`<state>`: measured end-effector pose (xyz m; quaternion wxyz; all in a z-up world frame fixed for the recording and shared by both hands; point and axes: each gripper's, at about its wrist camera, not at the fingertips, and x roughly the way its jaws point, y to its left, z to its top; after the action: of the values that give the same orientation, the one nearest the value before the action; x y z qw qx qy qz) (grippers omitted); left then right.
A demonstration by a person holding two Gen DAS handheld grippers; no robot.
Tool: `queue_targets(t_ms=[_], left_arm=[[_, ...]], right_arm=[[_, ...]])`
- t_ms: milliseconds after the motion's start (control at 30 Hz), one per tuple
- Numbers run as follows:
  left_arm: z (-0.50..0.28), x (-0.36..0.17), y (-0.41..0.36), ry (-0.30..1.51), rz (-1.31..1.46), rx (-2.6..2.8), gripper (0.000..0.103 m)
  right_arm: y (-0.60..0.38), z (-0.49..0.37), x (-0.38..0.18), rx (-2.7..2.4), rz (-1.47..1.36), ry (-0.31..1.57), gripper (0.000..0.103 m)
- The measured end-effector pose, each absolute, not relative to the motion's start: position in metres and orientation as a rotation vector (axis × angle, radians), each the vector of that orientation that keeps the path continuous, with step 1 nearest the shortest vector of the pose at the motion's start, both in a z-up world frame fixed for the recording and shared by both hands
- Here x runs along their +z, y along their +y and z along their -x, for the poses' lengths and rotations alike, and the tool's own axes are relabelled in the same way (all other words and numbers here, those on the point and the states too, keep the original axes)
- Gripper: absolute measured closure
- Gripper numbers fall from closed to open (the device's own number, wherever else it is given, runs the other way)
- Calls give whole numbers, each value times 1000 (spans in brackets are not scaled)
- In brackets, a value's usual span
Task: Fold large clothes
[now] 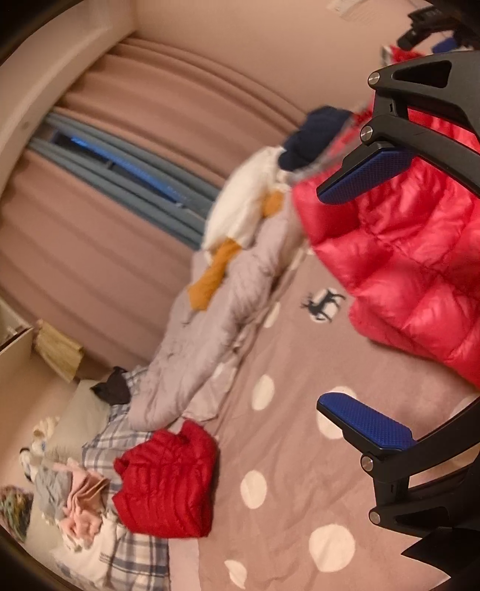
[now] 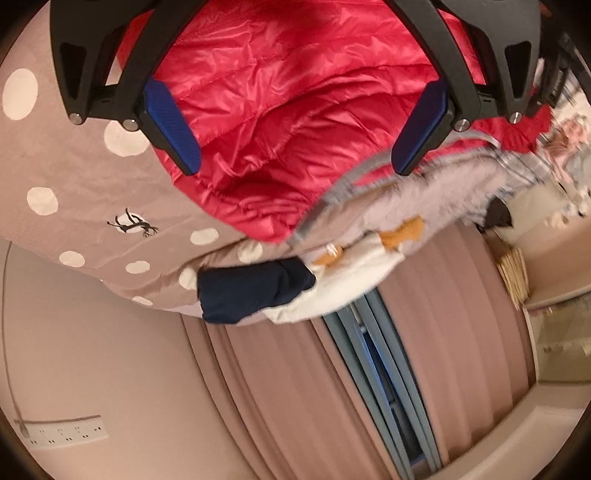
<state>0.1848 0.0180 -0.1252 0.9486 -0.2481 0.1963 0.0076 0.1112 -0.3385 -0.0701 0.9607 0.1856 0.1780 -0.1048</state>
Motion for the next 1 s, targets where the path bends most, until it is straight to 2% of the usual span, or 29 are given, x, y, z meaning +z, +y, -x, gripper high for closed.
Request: queue_targets(t_ms=[333,433,600,1000], left_arm=[[-228,-191,-16,705,461,-47,3],[-235,-207,-19,756,465,-51,3],[-238,-212,-17,761,476,-70,2],[-244,-233,-25,707,450,-92,0]], right_arm=[[-338,-162,-131,-323,-188,568,0],[-349,-173,-151,-330,-215,642,0],[-362,-181,-171,-307,-287,673,0],[-355,-189,-192,-318,-223,615,0]])
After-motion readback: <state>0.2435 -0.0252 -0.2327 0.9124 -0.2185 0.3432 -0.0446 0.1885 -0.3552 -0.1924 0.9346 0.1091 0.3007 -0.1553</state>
